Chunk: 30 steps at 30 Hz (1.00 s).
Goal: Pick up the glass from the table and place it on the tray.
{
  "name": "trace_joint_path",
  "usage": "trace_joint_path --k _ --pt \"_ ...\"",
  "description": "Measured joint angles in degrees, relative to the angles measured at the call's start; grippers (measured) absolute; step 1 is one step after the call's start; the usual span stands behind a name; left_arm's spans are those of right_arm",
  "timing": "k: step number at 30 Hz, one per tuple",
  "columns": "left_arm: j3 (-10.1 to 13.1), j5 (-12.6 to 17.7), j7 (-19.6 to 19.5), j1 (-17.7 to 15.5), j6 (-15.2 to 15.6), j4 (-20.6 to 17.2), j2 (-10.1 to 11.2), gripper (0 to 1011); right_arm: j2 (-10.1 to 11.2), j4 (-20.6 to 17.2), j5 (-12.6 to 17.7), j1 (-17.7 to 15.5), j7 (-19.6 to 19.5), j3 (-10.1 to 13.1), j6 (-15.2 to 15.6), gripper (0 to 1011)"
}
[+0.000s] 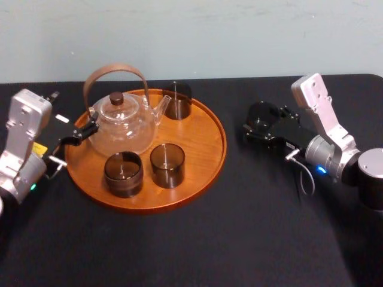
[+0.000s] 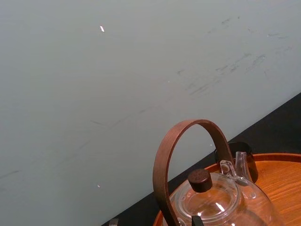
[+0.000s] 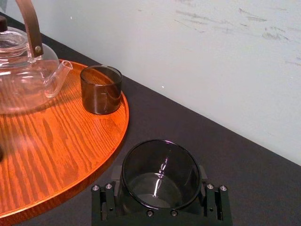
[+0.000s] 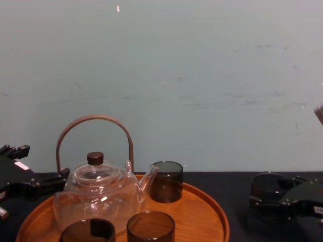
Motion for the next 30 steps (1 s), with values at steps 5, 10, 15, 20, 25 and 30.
trace_joint_path --k 5,10,15,20,25,30 --pt "0.0 0.0 0.0 0.0 0.0 0.0 0.0 1009 0.3 -1.2 0.3 -0.5 -0.1 -0.1 0.2 931" --pt "0.0 0.0 0.0 0.0 0.0 0.0 0.0 1010 0.5 -2.7 0.4 -0.5 -0.2 -0.4 0.7 931" --pt "0.0 0.0 0.0 0.0 0.0 0.0 0.0 1009 0.6 -4.0 0.4 -0.5 -0.2 -0.8 1.1 932" --pt "0.0 0.0 0.0 0.0 0.0 0.0 0.0 1010 0.5 -5.1 0.3 -0.2 -0.2 -1.4 1.4 931" --pt "0.0 0.0 0.0 0.0 0.0 0.0 0.0 1009 0.1 -5.7 0.0 0.5 0.3 -2.5 1.4 931" --pt "0.0 0.0 0.0 0.0 0.0 0.0 0.0 1010 -0.7 -5.6 -0.3 1.5 0.7 -3.7 1.4 931"
